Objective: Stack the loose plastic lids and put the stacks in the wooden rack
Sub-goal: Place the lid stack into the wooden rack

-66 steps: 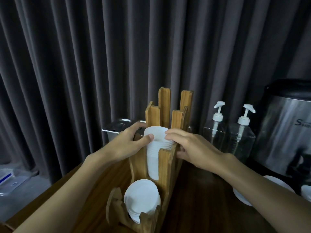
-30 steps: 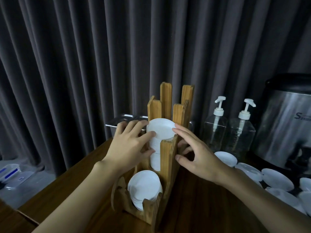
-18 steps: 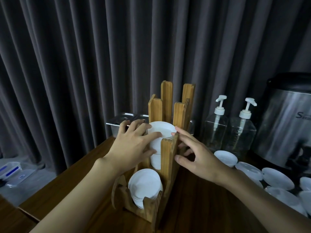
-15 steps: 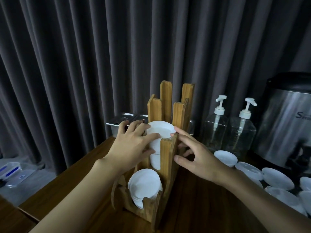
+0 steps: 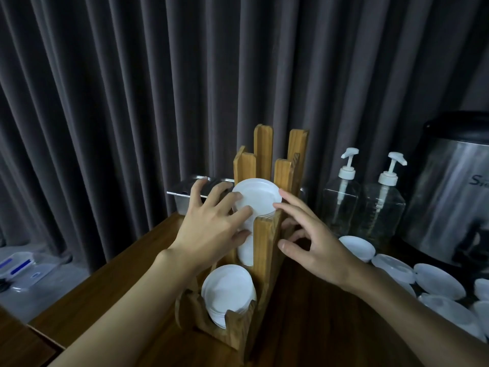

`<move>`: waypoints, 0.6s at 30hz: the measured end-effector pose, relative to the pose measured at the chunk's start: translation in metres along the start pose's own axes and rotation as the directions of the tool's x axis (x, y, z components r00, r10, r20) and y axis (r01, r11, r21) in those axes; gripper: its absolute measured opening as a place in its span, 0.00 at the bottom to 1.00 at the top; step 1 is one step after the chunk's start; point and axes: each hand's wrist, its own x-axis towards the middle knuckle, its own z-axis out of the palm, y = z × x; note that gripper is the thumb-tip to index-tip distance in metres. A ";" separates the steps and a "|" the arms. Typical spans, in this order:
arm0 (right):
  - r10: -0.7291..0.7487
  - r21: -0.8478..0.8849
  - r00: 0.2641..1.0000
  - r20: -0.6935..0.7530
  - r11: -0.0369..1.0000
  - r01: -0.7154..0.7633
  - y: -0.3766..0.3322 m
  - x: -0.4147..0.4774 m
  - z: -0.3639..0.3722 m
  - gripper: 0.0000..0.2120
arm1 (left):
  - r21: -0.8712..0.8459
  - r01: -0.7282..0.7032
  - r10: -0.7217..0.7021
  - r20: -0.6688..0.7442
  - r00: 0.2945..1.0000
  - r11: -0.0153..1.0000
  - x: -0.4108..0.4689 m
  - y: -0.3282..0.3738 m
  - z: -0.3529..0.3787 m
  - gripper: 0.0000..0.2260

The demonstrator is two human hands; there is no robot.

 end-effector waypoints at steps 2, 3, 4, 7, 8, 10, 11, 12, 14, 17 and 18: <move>0.028 0.006 0.999 0.028 1.000 -0.028 0.003 -0.001 0.000 0.32 | -0.013 -0.009 0.009 0.033 0.999 1.000 0.000 -0.001 0.000 0.20; 0.040 0.011 0.998 0.038 0.999 -0.040 0.005 -0.003 0.000 0.32 | -0.028 -0.013 0.014 0.051 0.999 1.000 0.000 -0.002 -0.001 0.22; 0.047 0.013 0.998 0.041 0.999 -0.047 0.007 -0.003 0.000 0.32 | -0.039 -0.013 0.016 0.070 0.997 0.999 0.000 -0.003 -0.002 0.24; 0.056 0.004 0.998 0.030 0.998 -0.056 0.009 -0.005 0.001 0.33 | -0.042 -0.001 0.007 0.149 0.989 0.999 -0.001 -0.004 -0.006 0.31; 0.054 -0.004 0.998 0.026 0.999 -0.054 0.009 -0.005 0.001 0.33 | -0.039 -0.002 0.009 0.167 0.986 0.999 -0.002 -0.004 -0.007 0.32; 0.050 -0.024 0.998 0.034 0.999 -0.049 0.008 -0.005 0.000 0.34 | -0.028 -0.018 0.023 0.188 0.982 0.999 -0.005 -0.003 -0.007 0.33; 0.051 -0.034 0.998 0.046 0.998 -0.049 0.007 -0.005 0.000 0.35 | -0.023 -0.026 0.030 0.196 0.980 0.999 -0.007 -0.003 -0.008 0.33; 0.054 -0.043 0.997 0.057 0.998 -0.052 0.006 -0.004 -0.001 0.36 | -0.020 -0.031 0.034 0.204 0.978 0.999 -0.007 -0.004 -0.009 0.33; 0.061 -0.058 0.996 0.070 0.997 -0.057 0.005 -0.003 -0.002 0.38 | -0.011 -0.033 0.035 0.221 0.975 0.999 -0.005 -0.004 -0.012 0.34; 0.048 -0.062 0.997 0.062 0.997 -0.044 0.004 -0.002 -0.004 0.40 | -0.050 0.000 0.011 0.226 0.974 0.999 -0.003 -0.002 -0.015 0.36; 0.039 -0.061 0.998 0.058 0.998 -0.035 0.004 -0.002 -0.005 0.40 | -0.073 0.019 -0.003 0.223 0.975 0.997 -0.004 -0.001 -0.016 0.37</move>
